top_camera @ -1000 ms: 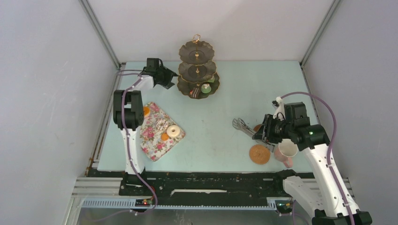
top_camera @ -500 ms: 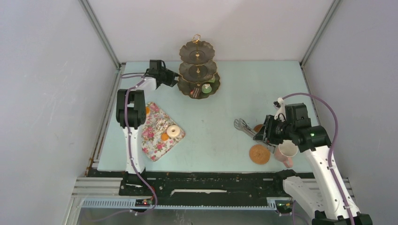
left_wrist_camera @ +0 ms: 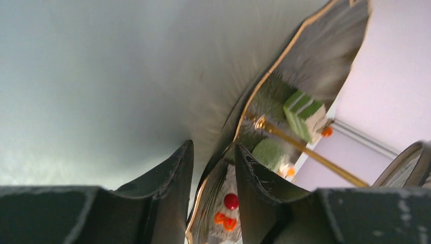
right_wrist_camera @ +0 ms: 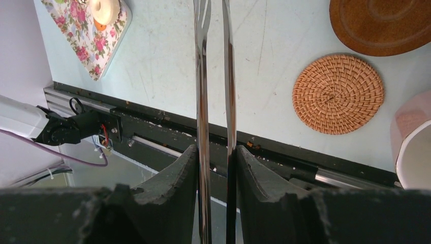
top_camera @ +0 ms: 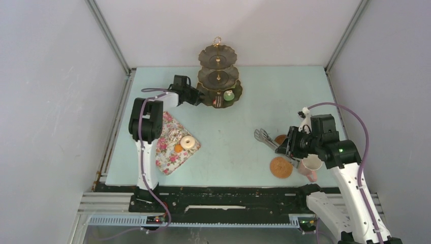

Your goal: Serve the afternoon tea

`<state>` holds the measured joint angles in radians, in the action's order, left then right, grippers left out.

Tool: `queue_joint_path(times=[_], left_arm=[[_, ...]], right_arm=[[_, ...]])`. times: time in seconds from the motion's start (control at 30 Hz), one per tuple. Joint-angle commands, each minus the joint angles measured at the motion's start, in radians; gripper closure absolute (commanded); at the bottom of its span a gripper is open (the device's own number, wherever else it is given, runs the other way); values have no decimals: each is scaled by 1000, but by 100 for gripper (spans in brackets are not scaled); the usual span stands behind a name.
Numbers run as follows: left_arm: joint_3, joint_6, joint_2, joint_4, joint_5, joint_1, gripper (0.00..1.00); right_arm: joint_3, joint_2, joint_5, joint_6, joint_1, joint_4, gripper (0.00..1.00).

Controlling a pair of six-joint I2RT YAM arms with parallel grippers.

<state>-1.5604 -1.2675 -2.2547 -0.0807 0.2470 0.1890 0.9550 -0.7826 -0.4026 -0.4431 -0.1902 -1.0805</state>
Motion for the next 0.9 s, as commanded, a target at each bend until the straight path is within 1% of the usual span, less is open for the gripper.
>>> queue_joint_path(times=[0.0,0.13,0.23,0.33,0.63,0.77,0.87], left_arm=[[70,-31,133,54,3,46,61],[147,-59,179,71,0,92,65],[229,-128,209,150,-5,135,66],[274,-177,223,199,-24,183,66],[231,-325,159,309,-29,329,66],[246,-321,184,293,-34,362,65],[316,-315,242,300,-24,365,60]], right_arm=[[21,37,0,8,4,9,66],[0,66,-9,6,3,11,66],[-8,86,-12,6,4,7,65],[-13,103,-15,6,4,-1,65],[-13,148,-25,-2,5,-34,65],[-13,160,-30,-4,4,-38,65],[-13,154,-36,2,4,-27,65]])
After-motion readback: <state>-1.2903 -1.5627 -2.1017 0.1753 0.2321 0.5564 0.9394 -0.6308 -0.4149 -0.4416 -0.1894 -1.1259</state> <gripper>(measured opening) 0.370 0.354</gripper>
